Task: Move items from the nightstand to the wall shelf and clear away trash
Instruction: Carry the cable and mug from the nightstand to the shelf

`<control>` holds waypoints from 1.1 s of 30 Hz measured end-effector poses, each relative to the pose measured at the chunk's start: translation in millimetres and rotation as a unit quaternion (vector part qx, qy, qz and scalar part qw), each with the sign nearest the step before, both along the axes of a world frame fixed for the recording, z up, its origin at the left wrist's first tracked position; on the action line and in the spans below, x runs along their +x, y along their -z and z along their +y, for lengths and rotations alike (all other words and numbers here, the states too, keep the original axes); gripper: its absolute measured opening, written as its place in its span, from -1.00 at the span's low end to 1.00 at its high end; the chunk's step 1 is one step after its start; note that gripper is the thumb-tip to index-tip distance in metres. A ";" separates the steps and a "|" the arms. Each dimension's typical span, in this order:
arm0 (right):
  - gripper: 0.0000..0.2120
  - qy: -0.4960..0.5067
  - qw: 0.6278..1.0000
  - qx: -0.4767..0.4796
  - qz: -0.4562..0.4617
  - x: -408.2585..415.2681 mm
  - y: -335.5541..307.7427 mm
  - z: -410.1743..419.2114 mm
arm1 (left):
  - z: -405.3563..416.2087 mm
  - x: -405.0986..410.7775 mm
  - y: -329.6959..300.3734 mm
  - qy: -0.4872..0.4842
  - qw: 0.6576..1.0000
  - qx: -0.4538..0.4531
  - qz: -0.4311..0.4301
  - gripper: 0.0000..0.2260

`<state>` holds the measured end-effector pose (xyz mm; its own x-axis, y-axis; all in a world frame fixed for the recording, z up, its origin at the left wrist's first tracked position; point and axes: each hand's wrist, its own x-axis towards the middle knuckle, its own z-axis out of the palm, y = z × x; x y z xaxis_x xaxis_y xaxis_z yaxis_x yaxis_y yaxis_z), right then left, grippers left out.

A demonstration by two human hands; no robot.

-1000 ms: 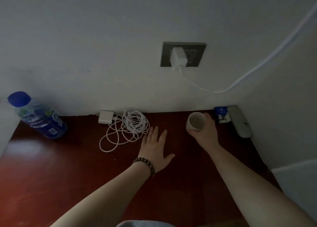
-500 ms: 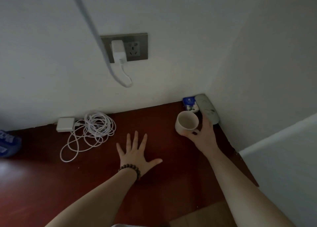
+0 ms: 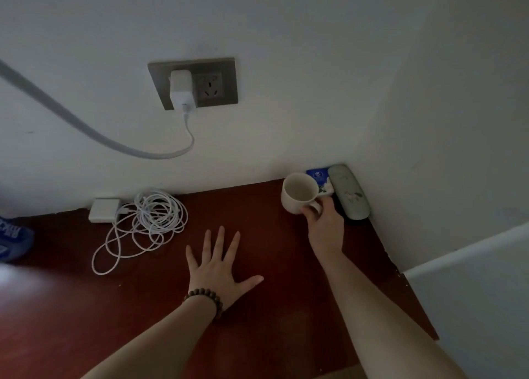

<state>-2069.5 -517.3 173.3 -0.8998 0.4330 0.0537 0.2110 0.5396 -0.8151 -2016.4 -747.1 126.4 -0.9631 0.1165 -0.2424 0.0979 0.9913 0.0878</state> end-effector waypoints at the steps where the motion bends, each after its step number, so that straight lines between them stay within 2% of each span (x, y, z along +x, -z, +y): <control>1: -0.72 -0.003 1.000 0.004 -0.001 -7.5 -0.4 2.1 | -0.1 0.0 0.2 -0.001 1.000 0.000 -0.001 -0.05; 9: -0.75 -0.002 0.999 0.047 -0.006 -38.0 0.4 10.8 | 0.4 -0.6 1.9 -0.006 1.000 -0.001 -0.005 -0.05; 18: -0.67 0.065 0.989 0.117 -0.062 -41.3 -0.7 -11.9 | -0.1 -0.2 0.1 -0.005 1.000 -0.003 -0.006 -0.05; 21: -0.49 0.082 0.988 0.105 -0.078 -42.1 -3.1 -22.2 | 0.8 -0.1 -1.5 -0.005 1.000 -0.002 -0.003 -0.05; 23: -0.24 0.053 0.995 0.057 -0.070 -44.4 -5.1 -26.8 | 0.5 -0.2 -1.9 -0.004 1.000 -0.001 -0.005 -0.05; 25: -0.10 0.014 0.999 0.014 -0.040 -47.8 -7.4 -27.0 | 0.0 -0.3 -1.7 -0.005 1.000 0.001 -0.005 -0.06; 28: -0.18 0.011 0.999 0.039 -0.013 -54.3 -8.9 -21.2 | -0.2 -0.7 -1.4 -0.005 1.000 0.000 -0.003 -0.06; 33: -0.28 0.081 0.995 0.058 0.004 -57.0 -10.6 -23.1 | -0.3 -0.7 -0.3 -0.001 1.000 0.001 0.001 -0.07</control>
<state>-2126.5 -540.5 183.9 -0.8175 0.5637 0.1179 0.2977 0.5889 -0.7514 -2017.2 -747.4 126.8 -0.9637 0.1145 -0.2410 0.0954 0.9914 0.0894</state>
